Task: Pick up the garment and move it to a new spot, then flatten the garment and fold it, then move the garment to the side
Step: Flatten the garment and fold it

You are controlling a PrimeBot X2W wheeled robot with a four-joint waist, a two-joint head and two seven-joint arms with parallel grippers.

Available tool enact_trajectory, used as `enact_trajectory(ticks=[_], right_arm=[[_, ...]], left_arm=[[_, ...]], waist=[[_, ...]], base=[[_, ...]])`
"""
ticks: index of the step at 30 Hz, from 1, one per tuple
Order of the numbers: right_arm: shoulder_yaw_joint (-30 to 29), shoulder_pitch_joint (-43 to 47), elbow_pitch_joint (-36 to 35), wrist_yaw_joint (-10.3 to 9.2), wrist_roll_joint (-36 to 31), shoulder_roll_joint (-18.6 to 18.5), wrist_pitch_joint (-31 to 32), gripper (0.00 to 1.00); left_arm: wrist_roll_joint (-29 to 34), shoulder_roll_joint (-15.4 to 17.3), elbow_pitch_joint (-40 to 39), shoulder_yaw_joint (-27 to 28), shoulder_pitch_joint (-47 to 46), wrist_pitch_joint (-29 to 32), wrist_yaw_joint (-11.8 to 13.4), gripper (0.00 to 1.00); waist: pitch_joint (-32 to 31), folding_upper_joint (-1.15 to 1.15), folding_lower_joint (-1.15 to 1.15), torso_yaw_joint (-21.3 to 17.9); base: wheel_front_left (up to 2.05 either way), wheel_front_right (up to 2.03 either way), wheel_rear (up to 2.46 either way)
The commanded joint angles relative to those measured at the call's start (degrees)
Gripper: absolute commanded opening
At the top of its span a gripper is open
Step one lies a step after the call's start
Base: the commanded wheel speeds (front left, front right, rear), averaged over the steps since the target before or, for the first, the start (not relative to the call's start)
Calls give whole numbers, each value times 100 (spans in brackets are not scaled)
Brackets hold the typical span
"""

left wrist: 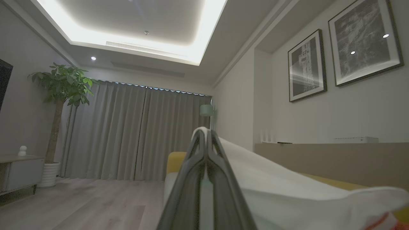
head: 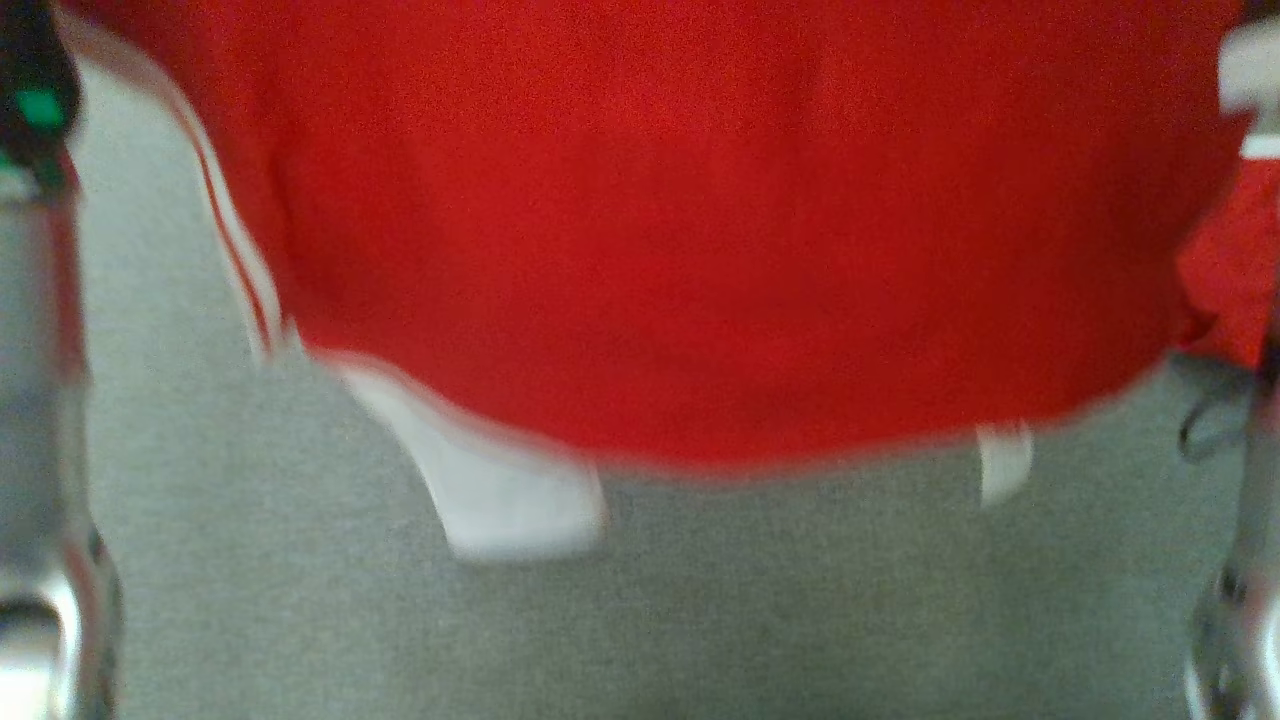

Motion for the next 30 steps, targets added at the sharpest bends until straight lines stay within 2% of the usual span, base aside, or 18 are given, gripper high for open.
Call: enact_trajectory(ticks=[1, 3, 4, 5, 8, 13, 17, 22, 30], right_arm=[[267, -905, 515, -4, 26, -154, -32, 0], [401, -1672, 1276, -4, 26, -261, -248, 0], [373, -2043, 1668, -4, 24, -259, -398, 0], [373, -2043, 1668, -4, 24, -259, -398, 0], [473, -2974, 2694, -4, -123, -292, -954, 0], [579, -3497, 4008, -4, -252, -210, -1704, 0], [971, -3238, 4755, -4, -246, -304, -1964, 0], [1619, -2652, 5402, -4, 85, -468, -1947, 0], [3057, -1512, 5529, -4, 941, -964, -1595, 0]], left_arm=[[174, 360, 600, 59, -895, -47, -165, 0], [377, 465, 1374, -24, -1608, -277, -305, 0], [469, 494, 1755, -17, -1953, -437, -298, 0], [469, 494, 1755, -17, -1953, -437, -298, 0], [680, 506, 2694, -38, -2773, -939, -284, 0], [881, 382, 3725, -304, -3279, -1512, -490, 0], [941, 282, 4223, -526, -2993, -1672, -635, 0], [992, 258, 4421, -745, -2116, -1744, -730, 0], [945, 463, 3925, -1015, -102, -1755, -799, 0]], waist=[[743, 0, -2, -55], [975, 0, -2, -53], [1052, 0, -2, -47], [1052, 0, -2, -47], [1170, 0, -2, -42], [1130, 0, -2, 41], [1042, 0, -2, 119], [860, 0, -2, 181], [297, 0, -2, 262]], base=[[0, 0, 0], [0, 0, 0], [0, 0, 0], [0, 0, 0], [0, 0, 0], [0, 0, 0], [0, 0, 0], [0, 0, 0], [0, 0, 0]])
